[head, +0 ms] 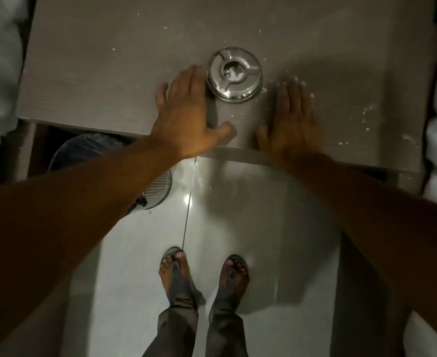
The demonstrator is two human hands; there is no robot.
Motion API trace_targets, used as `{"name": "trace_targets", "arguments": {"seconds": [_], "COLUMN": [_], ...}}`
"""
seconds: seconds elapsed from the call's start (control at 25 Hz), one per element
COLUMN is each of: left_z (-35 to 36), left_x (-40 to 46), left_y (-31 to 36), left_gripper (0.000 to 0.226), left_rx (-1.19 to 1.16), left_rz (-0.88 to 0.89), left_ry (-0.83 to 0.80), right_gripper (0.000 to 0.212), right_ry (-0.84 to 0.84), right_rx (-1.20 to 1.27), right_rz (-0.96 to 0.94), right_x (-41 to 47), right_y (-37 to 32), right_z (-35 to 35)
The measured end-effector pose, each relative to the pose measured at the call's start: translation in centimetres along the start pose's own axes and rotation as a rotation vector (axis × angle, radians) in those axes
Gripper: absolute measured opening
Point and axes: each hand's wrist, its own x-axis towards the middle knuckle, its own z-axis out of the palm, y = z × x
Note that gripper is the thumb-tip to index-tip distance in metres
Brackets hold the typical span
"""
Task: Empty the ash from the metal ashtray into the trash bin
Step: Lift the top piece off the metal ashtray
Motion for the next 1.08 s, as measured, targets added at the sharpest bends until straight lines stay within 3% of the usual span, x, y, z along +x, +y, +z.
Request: {"name": "trace_targets", "arguments": {"seconds": [0.28,0.84,0.96,1.08], "left_z": [0.1,-0.7,-1.9,-2.7], "left_x": [5.0,5.5,5.4,4.9], "left_y": [0.6,0.8,-2.5,-6.2], "left_gripper": [0.141,0.116,0.115,0.114], "left_rx": [-0.159,-0.365,-0.455,-0.356], "left_rz": [-0.025,-0.019,-0.153,-0.312], "left_ry": [0.008,0.062,0.144,0.182], "right_gripper": [0.088,0.083,0.082,0.081], "right_ry": [0.068,0.119,0.134,0.143], "right_rx": [-0.037,0.001,0.005,0.001], "right_rz": [-0.043,-0.065,-0.067,-0.069], "right_x": [2.2,2.1,2.0,2.1], "right_y": [0.2,0.5,0.5,0.6], "right_z": [1.2,0.9,0.9,1.0]}}
